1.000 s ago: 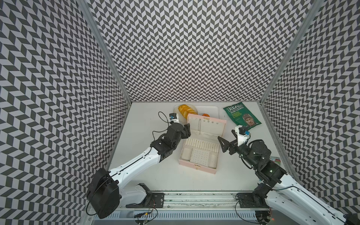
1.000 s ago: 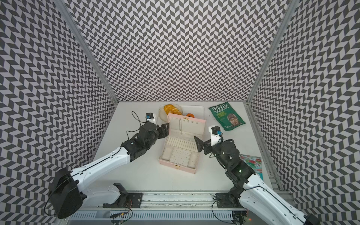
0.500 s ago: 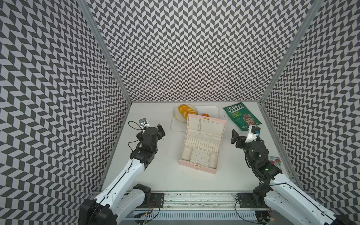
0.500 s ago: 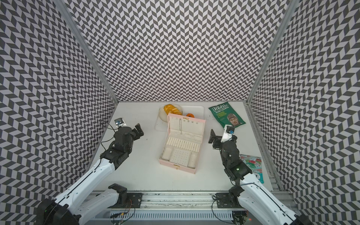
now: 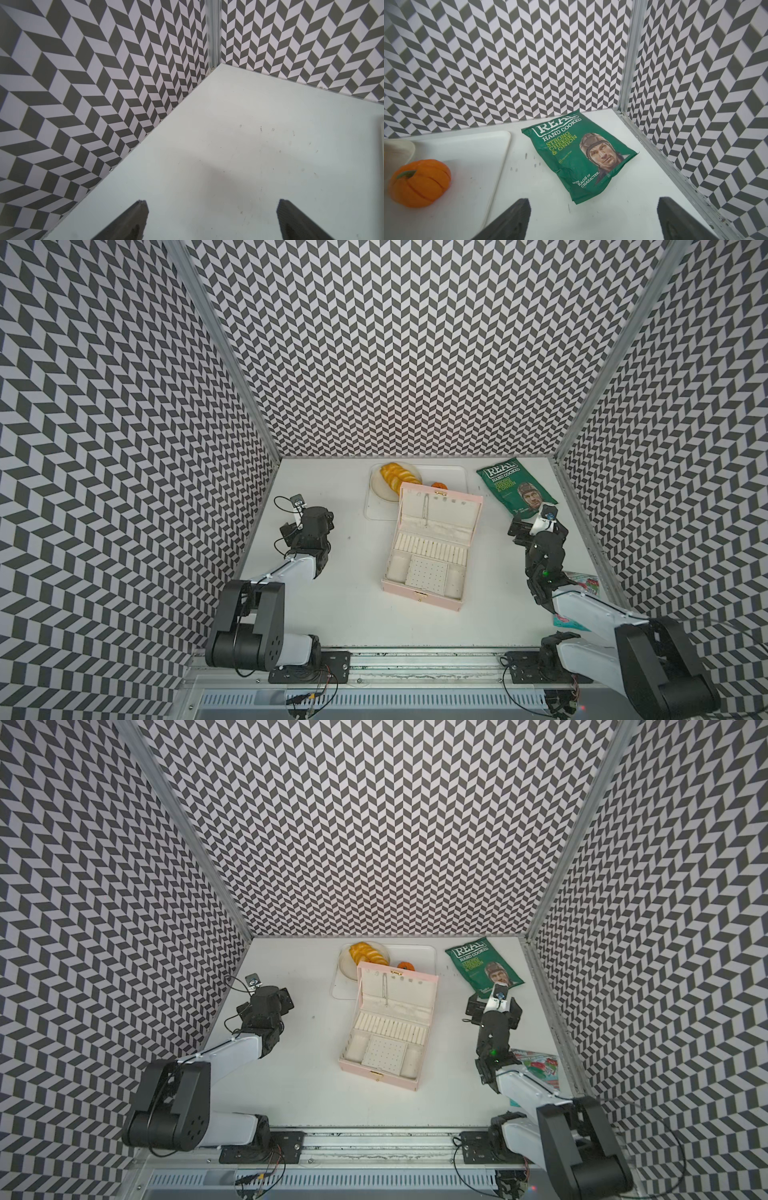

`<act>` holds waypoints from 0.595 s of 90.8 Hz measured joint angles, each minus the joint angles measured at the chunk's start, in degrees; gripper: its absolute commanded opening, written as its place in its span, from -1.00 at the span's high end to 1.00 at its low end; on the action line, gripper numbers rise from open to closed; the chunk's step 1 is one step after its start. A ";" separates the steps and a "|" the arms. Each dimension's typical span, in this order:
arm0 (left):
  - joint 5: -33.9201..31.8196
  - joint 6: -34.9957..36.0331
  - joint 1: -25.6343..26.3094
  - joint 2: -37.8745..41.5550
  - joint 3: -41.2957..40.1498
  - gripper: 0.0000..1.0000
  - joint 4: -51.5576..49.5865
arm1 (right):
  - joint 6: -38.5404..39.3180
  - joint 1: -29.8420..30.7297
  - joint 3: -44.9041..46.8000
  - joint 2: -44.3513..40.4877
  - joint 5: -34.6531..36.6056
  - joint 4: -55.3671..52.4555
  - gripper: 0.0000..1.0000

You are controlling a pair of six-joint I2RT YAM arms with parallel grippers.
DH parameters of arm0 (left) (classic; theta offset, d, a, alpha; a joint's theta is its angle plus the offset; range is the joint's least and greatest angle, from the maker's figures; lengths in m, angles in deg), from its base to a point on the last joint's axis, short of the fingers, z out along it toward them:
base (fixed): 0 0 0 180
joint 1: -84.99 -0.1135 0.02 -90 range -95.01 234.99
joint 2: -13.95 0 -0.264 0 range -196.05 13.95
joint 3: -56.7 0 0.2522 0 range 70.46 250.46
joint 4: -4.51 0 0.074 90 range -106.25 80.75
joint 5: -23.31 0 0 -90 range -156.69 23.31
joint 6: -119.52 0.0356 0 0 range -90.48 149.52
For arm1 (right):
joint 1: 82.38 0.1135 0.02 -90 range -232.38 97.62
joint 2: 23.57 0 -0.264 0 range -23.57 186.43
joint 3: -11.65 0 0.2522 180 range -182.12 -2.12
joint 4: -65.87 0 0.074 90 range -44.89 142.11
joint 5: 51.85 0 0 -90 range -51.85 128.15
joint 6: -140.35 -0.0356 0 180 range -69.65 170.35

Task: Put jewelry chain into jewelry box
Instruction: Reset both arms

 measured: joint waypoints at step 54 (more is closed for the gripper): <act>14.43 10.49 -0.63 -8.00 -19.52 -1.00 47.43 | 3.48 -4.24 4.92 17.20 -18.80 25.46 -1.00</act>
